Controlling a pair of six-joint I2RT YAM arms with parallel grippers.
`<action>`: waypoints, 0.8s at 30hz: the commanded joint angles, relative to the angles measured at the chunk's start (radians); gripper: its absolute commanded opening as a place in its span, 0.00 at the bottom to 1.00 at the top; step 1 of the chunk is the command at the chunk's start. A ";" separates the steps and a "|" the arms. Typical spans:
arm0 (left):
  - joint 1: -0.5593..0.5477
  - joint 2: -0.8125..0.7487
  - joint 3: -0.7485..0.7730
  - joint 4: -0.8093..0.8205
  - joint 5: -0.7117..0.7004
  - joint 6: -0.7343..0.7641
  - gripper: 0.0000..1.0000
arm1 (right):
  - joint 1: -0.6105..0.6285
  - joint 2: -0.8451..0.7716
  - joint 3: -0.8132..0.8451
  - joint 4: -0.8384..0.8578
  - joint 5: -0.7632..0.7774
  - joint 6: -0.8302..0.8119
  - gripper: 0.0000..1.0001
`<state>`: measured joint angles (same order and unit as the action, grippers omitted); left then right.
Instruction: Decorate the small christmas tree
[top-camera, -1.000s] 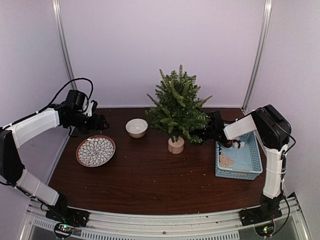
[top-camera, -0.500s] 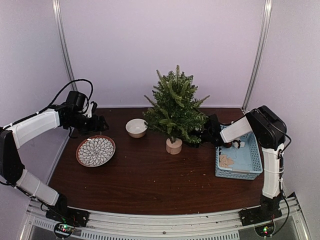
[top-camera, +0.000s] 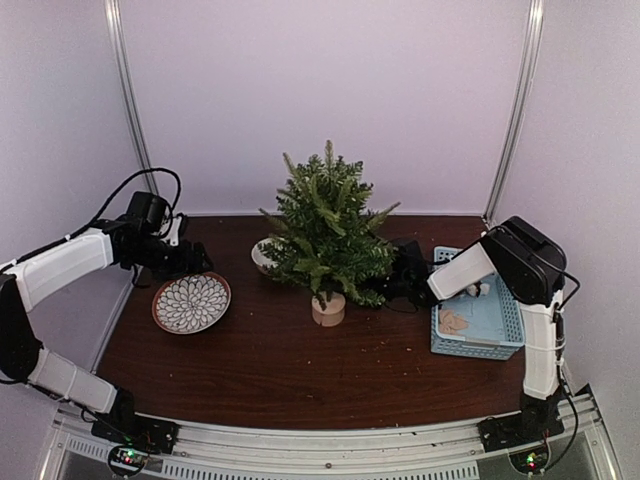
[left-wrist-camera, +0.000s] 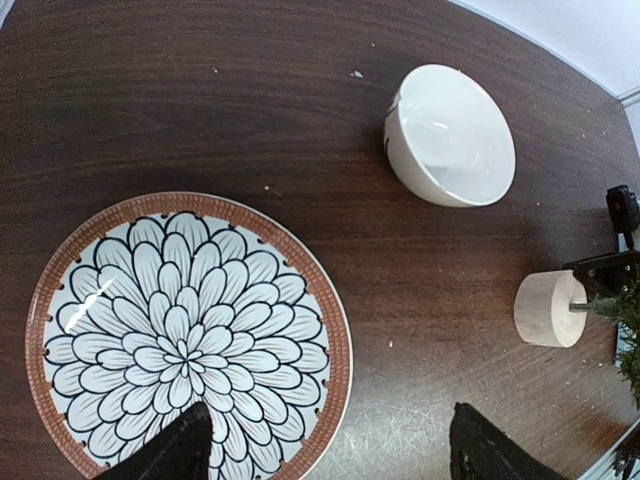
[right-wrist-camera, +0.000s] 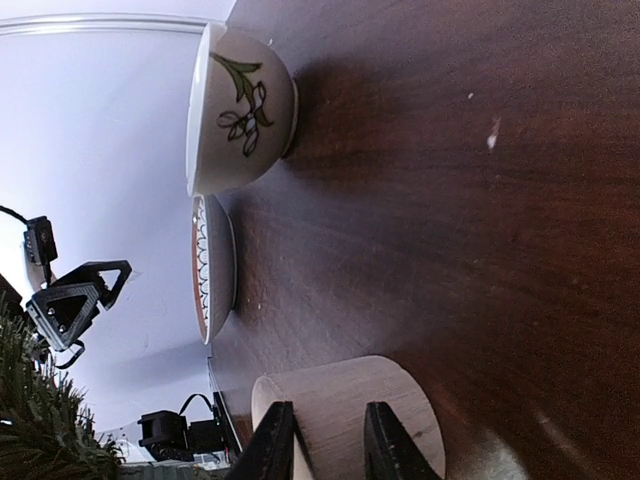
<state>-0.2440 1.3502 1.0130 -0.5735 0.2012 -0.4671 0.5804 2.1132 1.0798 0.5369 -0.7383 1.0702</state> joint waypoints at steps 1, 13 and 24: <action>-0.002 -0.051 -0.036 0.007 -0.001 -0.017 0.82 | 0.052 0.027 -0.034 0.029 -0.041 0.007 0.27; 0.011 -0.128 -0.113 -0.009 0.021 -0.031 0.82 | 0.157 0.002 -0.113 0.088 -0.035 0.033 0.26; 0.011 -0.128 -0.128 0.007 0.030 -0.031 0.82 | 0.169 -0.091 -0.110 -0.035 -0.016 -0.064 0.32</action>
<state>-0.2409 1.2335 0.8917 -0.6014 0.2138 -0.4896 0.7376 2.0666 0.9596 0.6319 -0.7586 1.0752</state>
